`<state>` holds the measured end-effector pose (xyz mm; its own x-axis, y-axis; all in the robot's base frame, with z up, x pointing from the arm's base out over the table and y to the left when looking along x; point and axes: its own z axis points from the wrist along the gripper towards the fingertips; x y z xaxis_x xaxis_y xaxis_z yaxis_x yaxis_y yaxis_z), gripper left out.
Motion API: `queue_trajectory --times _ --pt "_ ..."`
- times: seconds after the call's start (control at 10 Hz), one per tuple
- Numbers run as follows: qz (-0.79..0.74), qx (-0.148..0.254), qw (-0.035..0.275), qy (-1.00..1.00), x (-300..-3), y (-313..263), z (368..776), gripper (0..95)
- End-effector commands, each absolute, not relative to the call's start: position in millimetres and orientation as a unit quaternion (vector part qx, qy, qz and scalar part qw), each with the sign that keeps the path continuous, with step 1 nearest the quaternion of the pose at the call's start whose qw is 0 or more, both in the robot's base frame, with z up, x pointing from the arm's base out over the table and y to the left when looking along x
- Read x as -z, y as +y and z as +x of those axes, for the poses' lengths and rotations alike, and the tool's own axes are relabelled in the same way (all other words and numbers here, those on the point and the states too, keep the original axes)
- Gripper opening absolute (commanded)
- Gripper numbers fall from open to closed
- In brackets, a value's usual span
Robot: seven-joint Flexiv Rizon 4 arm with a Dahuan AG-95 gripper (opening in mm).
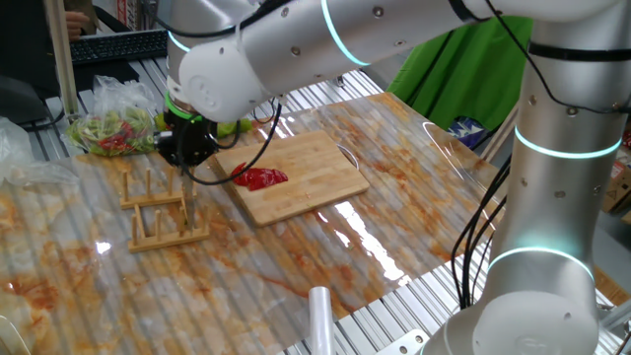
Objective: Chop the chili peppers
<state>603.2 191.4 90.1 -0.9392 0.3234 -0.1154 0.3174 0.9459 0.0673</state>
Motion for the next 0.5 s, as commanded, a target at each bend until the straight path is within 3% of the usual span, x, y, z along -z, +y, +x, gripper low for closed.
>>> queue_trajectory --times 0.1,0.5 --pt "0.161 -0.023 0.064 0.985 -86.9 190.9 599.8 0.0" --pt "0.155 -0.024 0.067 0.985 -73.2 187.7 601.2 0.0"
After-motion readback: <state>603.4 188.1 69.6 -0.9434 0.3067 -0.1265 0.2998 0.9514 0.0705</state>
